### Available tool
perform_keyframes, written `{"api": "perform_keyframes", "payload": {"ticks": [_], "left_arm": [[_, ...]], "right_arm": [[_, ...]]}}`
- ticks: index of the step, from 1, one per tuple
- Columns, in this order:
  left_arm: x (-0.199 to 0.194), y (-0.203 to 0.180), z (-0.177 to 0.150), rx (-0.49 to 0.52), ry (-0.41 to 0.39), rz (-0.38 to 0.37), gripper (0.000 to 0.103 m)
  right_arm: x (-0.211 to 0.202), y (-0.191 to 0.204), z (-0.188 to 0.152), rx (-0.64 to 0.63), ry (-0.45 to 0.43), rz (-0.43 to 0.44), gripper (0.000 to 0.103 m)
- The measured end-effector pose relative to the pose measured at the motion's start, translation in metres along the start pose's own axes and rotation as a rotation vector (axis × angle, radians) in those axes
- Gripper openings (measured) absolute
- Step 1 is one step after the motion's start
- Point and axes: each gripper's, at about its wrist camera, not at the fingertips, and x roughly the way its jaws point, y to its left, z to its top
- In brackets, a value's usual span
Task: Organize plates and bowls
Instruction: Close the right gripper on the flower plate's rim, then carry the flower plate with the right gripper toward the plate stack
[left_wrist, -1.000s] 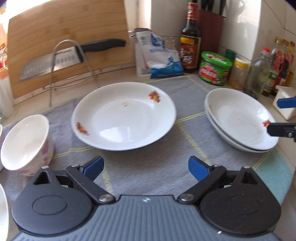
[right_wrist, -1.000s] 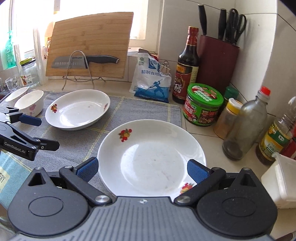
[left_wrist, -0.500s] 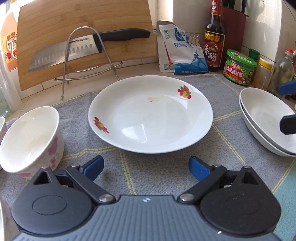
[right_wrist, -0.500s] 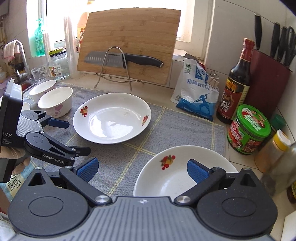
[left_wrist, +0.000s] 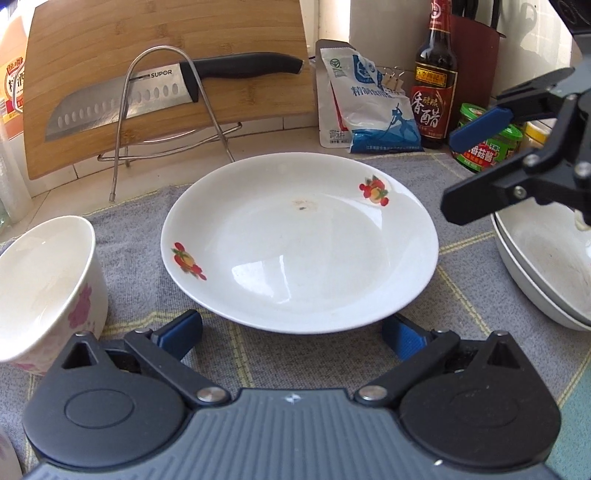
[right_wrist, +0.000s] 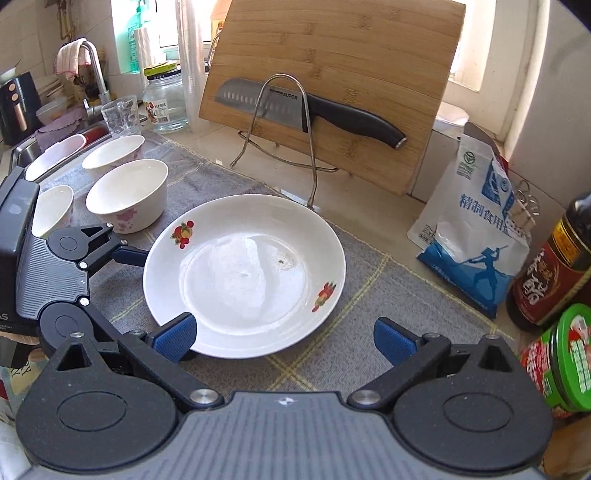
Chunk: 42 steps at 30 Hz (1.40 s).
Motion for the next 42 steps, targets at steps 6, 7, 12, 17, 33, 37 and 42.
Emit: {"api": "perform_keyframes", "payload": {"ticks": [6, 7, 12, 17, 33, 37, 42], "left_arm": [[0.002, 0.0, 0.003, -0.006, -0.005, 0.005, 0.103], [0.001, -0.001, 0.003, -0.005, -0.008, 0.005, 0.103], [0.001, -0.001, 0.004, -0.001, -0.005, 0.005, 0.103], [-0.001, -0.005, 0.004, 0.021, -0.013, 0.012, 0.102], [-0.002, -0.009, 0.004, 0.037, -0.02, 0.022, 0.102], [-0.002, -0.008, 0.005, 0.038, -0.017, 0.014, 0.102], [-0.001, -0.008, 0.005, 0.046, -0.008, 0.009, 0.101]], "right_arm": [[0.033, -0.022, 0.024, 0.014, 0.022, 0.101, 0.103], [0.038, -0.025, 0.028, 0.017, 0.026, 0.116, 0.103], [0.065, -0.034, 0.042, 0.009, 0.062, 0.169, 0.103], [0.086, -0.036, 0.05, -0.015, 0.091, 0.218, 0.103], [0.11, -0.048, 0.061, 0.011, 0.152, 0.32, 0.089], [0.111, -0.051, 0.062, 0.034, 0.154, 0.34, 0.089], [0.111, -0.058, 0.062, 0.09, 0.157, 0.372, 0.089]]}}
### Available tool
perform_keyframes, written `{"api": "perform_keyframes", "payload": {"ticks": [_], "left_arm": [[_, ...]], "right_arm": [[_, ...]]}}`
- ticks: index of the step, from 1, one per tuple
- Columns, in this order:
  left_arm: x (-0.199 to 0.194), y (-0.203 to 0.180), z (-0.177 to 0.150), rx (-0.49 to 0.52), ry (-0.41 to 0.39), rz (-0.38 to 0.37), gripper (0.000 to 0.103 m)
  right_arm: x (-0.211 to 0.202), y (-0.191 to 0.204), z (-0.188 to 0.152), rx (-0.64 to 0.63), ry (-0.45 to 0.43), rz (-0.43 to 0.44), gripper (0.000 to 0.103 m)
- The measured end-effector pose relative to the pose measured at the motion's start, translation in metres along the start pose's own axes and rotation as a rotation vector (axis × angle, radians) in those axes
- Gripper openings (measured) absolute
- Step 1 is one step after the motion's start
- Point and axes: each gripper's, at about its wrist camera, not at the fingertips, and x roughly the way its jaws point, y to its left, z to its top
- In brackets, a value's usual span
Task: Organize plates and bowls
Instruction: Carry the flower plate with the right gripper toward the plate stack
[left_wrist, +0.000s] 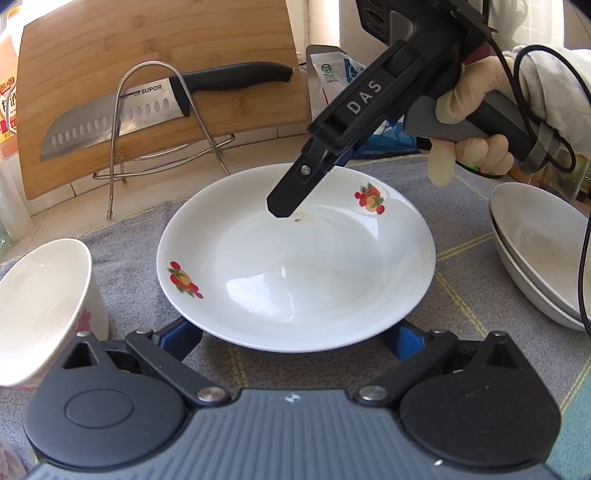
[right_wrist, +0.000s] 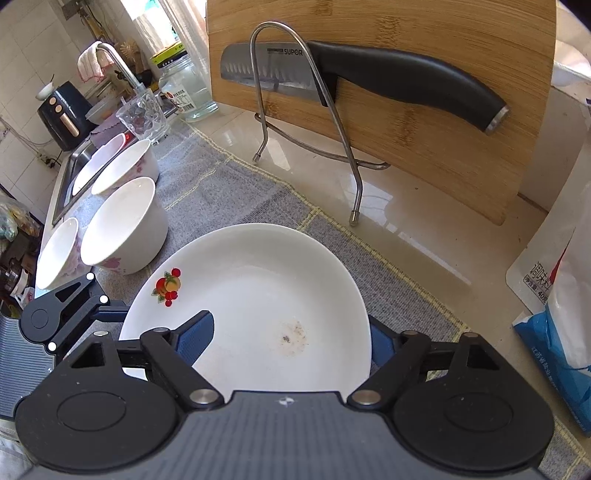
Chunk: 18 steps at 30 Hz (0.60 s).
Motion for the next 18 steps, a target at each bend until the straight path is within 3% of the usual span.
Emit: {"api": "perform_keyframes", "payload": {"ticks": [18], "left_arm": [[-0.021, -0.004, -0.008, 0.078, 0.004, -0.02, 0.101]], "right_arm": [[-0.03, 0.016, -0.017, 0.05, -0.018, 0.003, 0.089]]}}
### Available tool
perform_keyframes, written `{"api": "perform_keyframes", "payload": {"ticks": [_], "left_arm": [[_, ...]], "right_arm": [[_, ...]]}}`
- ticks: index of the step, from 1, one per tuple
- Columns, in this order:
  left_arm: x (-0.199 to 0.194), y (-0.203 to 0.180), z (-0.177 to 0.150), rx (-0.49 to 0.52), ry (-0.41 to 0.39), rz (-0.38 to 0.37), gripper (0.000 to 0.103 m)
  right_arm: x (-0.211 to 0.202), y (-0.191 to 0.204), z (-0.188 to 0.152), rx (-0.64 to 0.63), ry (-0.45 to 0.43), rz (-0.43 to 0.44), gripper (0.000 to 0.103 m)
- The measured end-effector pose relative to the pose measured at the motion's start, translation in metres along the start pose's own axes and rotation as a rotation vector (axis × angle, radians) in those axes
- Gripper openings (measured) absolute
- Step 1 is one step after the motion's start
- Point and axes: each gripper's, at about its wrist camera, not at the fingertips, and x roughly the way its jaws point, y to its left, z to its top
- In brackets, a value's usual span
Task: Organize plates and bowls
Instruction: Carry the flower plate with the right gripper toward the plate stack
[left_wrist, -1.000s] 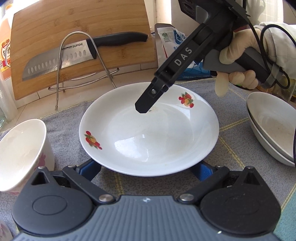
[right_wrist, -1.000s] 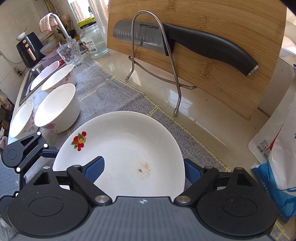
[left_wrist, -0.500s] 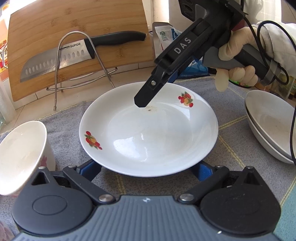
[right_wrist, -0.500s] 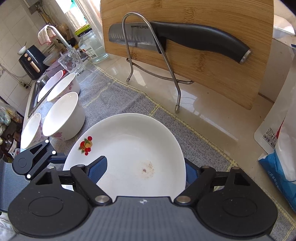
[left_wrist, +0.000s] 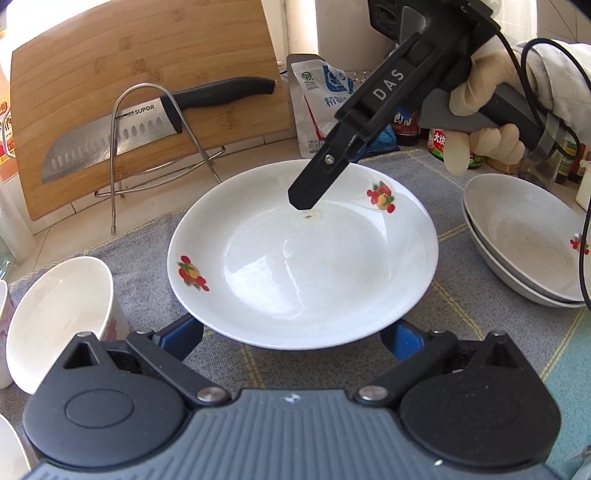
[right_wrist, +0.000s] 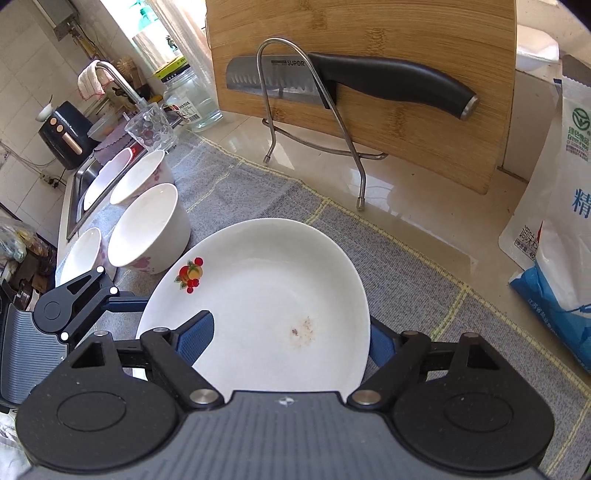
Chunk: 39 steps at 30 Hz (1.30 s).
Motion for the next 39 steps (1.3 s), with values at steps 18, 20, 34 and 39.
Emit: {"api": "perform_keyframes", "payload": {"ticks": [18, 20, 34, 39], "left_arm": [[-0.018, -0.024, 0.011, 0.099, -0.051, -0.057, 0.101], [-0.02, -0.028, 0.012, 0.112, -0.054, -0.07, 0.101], [-0.028, -0.064, 0.021, 0.222, -0.07, -0.206, 0.101], [-0.025, -0.074, 0.023, 0.263, -0.07, -0.263, 0.101]], "right_arm": [[-0.046, 0.013, -0.03, 0.027, -0.084, -0.073, 0.089], [-0.052, 0.013, -0.037, 0.036, -0.094, -0.084, 0.089], [-0.098, 0.017, -0.097, 0.151, -0.157, -0.193, 0.09], [-0.11, 0.017, -0.119, 0.204, -0.173, -0.236, 0.09]]}}
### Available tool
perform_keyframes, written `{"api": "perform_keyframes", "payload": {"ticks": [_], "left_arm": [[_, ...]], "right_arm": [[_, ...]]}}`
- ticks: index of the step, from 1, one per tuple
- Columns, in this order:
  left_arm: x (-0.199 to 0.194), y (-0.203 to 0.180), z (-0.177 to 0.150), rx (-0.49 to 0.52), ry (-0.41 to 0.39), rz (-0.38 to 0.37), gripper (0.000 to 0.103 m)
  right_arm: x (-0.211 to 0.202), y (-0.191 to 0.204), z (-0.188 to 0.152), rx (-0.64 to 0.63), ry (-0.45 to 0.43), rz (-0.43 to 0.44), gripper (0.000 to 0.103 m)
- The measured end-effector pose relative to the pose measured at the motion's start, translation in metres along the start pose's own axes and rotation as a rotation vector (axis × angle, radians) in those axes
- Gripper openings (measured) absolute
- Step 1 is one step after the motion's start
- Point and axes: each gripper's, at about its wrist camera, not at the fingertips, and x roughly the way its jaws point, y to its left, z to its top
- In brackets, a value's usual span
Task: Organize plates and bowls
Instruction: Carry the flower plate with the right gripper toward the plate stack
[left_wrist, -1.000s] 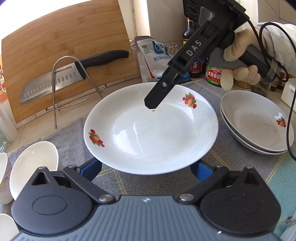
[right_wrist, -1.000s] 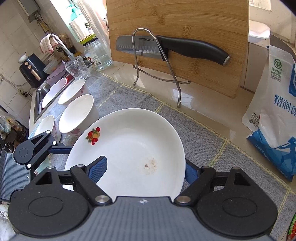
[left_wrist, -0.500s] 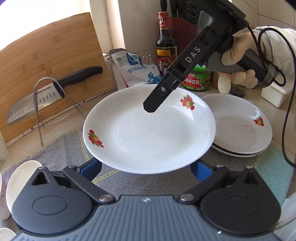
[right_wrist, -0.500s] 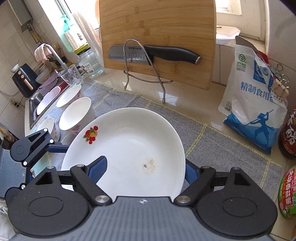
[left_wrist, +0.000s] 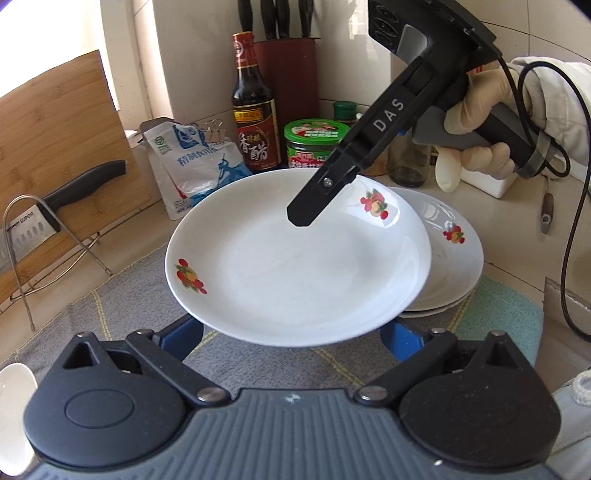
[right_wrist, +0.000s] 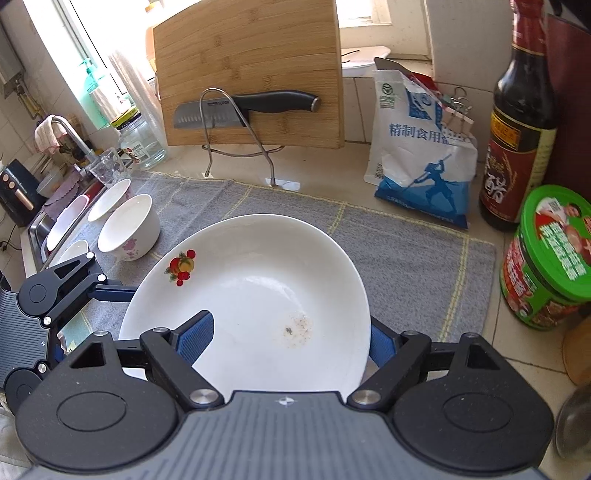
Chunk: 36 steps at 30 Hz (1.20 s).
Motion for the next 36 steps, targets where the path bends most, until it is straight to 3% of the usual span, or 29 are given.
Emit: {"api": "perform_keyframes", "payload": {"ticks": [20, 36], "left_arm": [[0.018, -0.018, 0.012, 0.156, 0.015, -0.154, 0.101], [0.032, -0.029, 0.017, 0.188, 0.036, -0.218, 0.101]], "right_arm": [[-0.027, -0.029, -0.062, 0.175, -0.006, -0.11, 0.09], [-0.033, -0.04, -0.082, 0.231, 0.012, -0.147, 0.09]]}}
